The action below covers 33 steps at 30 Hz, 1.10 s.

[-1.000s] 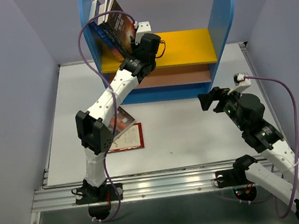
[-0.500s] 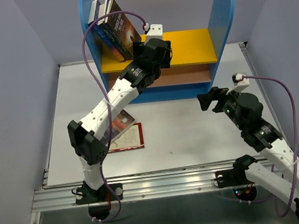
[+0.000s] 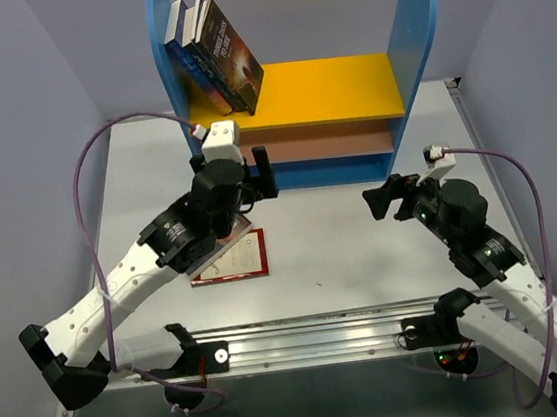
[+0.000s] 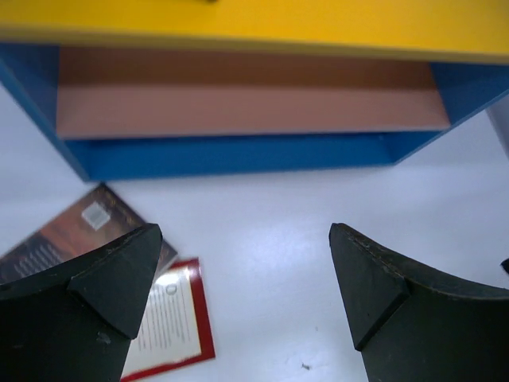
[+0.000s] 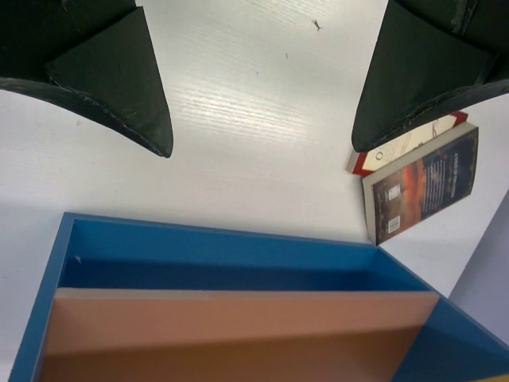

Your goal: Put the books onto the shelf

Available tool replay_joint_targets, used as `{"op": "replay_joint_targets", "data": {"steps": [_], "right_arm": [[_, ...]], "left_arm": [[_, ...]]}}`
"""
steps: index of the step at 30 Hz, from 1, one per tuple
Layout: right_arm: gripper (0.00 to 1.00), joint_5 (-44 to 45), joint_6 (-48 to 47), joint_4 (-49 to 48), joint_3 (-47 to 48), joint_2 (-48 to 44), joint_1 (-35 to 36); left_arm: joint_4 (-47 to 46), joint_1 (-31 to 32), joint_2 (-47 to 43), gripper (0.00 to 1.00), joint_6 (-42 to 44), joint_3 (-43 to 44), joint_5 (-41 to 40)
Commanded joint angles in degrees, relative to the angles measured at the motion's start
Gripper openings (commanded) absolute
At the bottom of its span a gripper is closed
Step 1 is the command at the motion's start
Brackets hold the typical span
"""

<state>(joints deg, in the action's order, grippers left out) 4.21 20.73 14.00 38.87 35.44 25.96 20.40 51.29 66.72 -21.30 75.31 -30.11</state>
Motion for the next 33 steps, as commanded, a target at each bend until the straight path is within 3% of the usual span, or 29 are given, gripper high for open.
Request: {"op": "replay_joint_targets", "data": {"steps": [1, 6, 13, 21, 26, 33], "right_arm": [[1.00, -6.3, -1.3, 0.2, -1.1, 2.0, 0.1], [1.00, -8.7, -1.1, -0.3, -2.9, 5.2, 0.1], [1.00, -17.4, 2.7, -11.5, -10.5, 9.8, 0.1], [1.00, -15.6, 2.3, -17.6, -13.5, 14.4, 6.5], [1.00, -13.3, 2.9, -20.7, -14.0, 19.3, 11.1], [1.00, -12.1, 3.3, -22.8, -14.0, 21.0, 12.2]], "left_arm": [[9.2, -3.0, -4.4, 0.99, -16.5, -10.9, -1.9], [8.7, -12.9, -5.6, 0.99, -23.1, -23.9, 4.5], [1.1, -23.7, -5.5, 0.99, -24.7, -31.2, 2.4], [-12.0, -38.1, 4.4, 0.99, -19.4, -33.1, 4.6], [-13.3, -45.4, 11.7, 0.99, -17.6, -30.7, 6.2], [-15.7, -46.4, 20.2, 0.99, -18.4, -30.0, 10.5]]}}
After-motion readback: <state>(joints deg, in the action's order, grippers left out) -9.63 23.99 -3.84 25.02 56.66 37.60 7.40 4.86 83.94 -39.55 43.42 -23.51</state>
